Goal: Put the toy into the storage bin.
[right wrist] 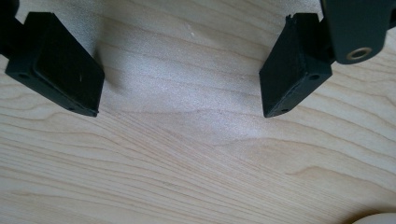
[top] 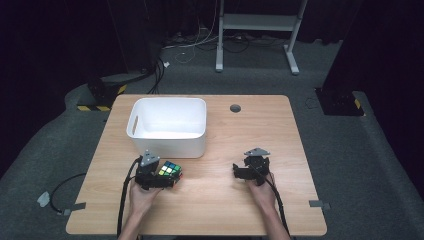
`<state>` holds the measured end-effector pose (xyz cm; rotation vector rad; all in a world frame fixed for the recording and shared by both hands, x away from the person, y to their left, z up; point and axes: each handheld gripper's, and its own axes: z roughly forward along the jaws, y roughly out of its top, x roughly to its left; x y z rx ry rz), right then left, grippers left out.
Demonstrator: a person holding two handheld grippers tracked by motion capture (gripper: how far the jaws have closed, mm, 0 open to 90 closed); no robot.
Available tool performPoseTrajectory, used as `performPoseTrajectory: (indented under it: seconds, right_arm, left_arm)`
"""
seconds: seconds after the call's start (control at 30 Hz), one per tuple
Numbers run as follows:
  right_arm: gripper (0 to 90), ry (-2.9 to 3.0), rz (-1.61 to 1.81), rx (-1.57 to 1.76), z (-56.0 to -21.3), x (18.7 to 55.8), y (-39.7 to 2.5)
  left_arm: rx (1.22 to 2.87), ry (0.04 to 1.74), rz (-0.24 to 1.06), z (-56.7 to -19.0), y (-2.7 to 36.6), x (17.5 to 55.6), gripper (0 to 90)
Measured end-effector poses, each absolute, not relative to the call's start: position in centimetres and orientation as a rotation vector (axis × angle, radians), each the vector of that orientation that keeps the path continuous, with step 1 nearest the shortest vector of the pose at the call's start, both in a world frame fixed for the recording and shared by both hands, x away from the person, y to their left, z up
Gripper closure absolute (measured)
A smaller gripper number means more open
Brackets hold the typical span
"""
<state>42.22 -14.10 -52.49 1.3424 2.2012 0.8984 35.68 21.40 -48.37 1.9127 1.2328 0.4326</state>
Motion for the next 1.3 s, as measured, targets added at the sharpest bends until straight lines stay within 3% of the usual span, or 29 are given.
performPoseTrajectory:
  seconds: [0.4,1.07,1.3]
  right_arm:
    - [13.9,2.203,0.898,1.336,-52.5,42.2,-14.1]
    - [13.8,2.203,0.9,1.338,-52.5,42.2,-14.1]
    - [13.9,2.203,0.9,1.339,-52.5,42.2,-14.1]
  left_arm:
    - [1.929,1.242,0.44,-49.6,20.7,36.0,9.4]
    - [1.955,1.238,0.452,-50.8,20.4,36.1,28.9]
    - [1.962,1.234,0.471,-50.8,20.3,36.0,30.4]
